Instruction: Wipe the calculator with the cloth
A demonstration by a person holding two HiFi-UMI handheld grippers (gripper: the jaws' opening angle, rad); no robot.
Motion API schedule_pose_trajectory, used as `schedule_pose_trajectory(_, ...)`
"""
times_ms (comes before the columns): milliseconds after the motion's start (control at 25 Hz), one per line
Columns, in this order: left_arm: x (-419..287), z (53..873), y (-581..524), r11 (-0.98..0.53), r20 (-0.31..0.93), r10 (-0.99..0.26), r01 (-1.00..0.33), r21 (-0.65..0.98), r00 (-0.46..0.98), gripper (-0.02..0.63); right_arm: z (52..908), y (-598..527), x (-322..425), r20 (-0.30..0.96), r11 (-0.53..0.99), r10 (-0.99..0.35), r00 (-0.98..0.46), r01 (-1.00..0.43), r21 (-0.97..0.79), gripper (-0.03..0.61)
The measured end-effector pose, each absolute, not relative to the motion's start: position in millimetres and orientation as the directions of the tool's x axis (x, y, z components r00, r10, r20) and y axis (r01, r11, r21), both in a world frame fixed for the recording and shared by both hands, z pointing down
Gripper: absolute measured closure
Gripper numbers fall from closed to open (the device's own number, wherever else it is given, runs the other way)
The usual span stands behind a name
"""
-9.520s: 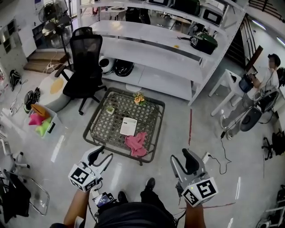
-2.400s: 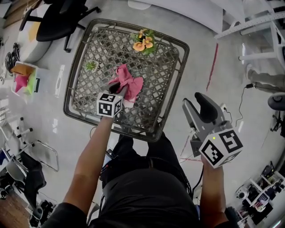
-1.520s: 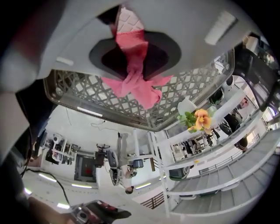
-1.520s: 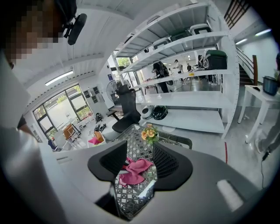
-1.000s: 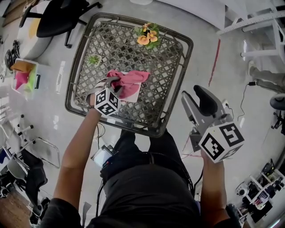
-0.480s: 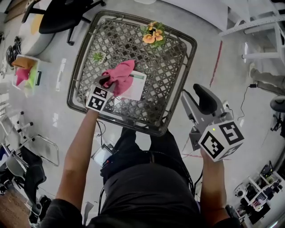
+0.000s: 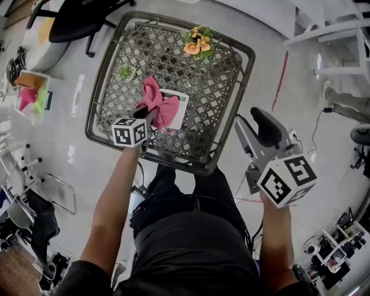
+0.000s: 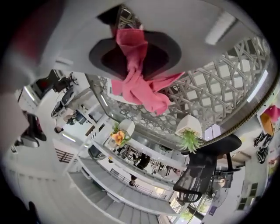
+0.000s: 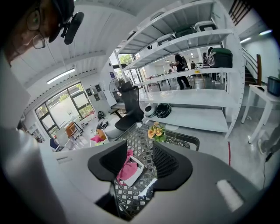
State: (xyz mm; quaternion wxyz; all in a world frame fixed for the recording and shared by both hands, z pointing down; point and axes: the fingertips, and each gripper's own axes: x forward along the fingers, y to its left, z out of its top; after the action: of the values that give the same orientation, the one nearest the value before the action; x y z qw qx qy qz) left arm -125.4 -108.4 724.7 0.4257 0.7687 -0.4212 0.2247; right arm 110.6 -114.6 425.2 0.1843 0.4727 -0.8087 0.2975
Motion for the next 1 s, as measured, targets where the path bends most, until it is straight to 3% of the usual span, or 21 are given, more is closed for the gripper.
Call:
schedule_pose_trajectory(720, -32.6, 721.9, -93.7, -0.432, 0.693, -0.339, -0.759, 0.487, 0.637, 0.459, 431.6, -119.2, 135.6, 0.58, 0.338, -0.668, -0.466, -0.885, -0.322, 0.396)
schedule_pose_trajectory(1000, 4.5, 717.0, -77.1, -0.659, 0.702, -0.225, -0.637, 0.401, 0.676, 0.459, 432.3, -120.0, 138.1, 0.583, 0.33, -0.668, -0.462, -0.886, -0.324, 0.396)
